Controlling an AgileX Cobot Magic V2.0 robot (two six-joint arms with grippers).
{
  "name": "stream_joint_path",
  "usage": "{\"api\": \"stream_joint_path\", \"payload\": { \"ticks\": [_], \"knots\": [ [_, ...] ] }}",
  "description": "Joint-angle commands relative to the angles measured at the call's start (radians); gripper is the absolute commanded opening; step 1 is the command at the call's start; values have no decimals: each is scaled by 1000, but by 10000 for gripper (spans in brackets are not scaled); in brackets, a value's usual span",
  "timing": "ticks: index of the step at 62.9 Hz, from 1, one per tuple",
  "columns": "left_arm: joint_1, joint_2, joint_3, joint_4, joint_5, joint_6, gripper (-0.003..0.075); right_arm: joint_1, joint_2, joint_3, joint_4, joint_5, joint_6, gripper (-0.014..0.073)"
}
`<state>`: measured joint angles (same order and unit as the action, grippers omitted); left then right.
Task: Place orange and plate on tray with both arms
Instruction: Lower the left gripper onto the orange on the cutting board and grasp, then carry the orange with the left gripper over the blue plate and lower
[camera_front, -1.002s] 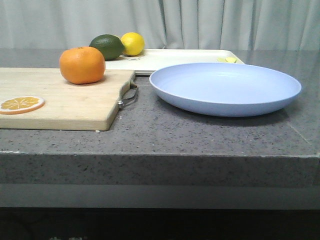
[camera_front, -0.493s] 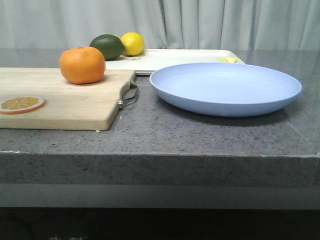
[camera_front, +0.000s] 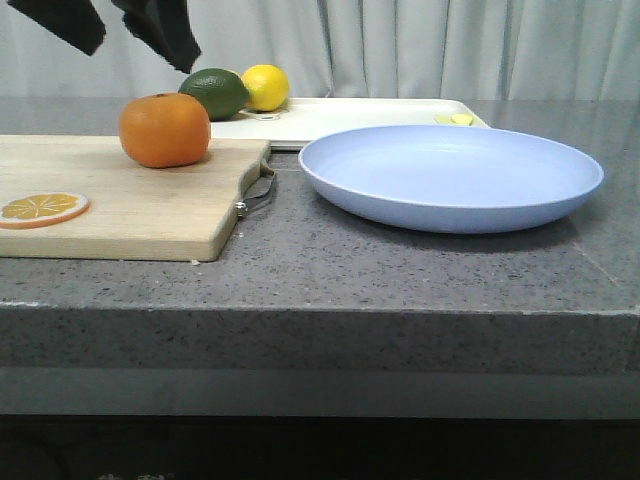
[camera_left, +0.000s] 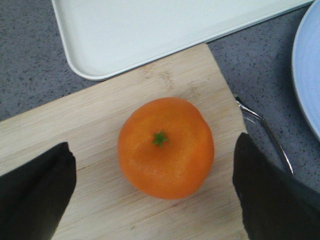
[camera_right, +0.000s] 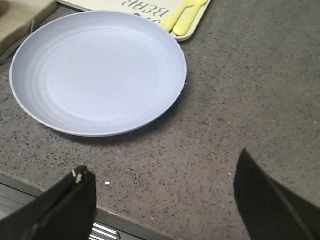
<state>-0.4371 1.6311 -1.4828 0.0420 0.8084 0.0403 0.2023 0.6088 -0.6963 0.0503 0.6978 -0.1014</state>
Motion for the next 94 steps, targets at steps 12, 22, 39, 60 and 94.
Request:
{"api": "stream_joint_path", "payload": {
  "ticks": [12,22,39,60,94],
  "knots": [
    [-9,83,-108,-29,-19,0,623,1,7,-37,2,-59,-12,578],
    [-9,122,-108,-27,-36,0,623,1,7,-37,2,-59,-12,578],
    [-9,168,-108,-27,-34,0,618,1,7,-37,2,-59,-12,578],
    [-9,168,-108,-33,-23,0,379,1,7,-37,2,-59,-12,578],
    [-144,186,-348,-42,56,0,382,1,7,-37,2,-59,-12,578]
  ]
}}
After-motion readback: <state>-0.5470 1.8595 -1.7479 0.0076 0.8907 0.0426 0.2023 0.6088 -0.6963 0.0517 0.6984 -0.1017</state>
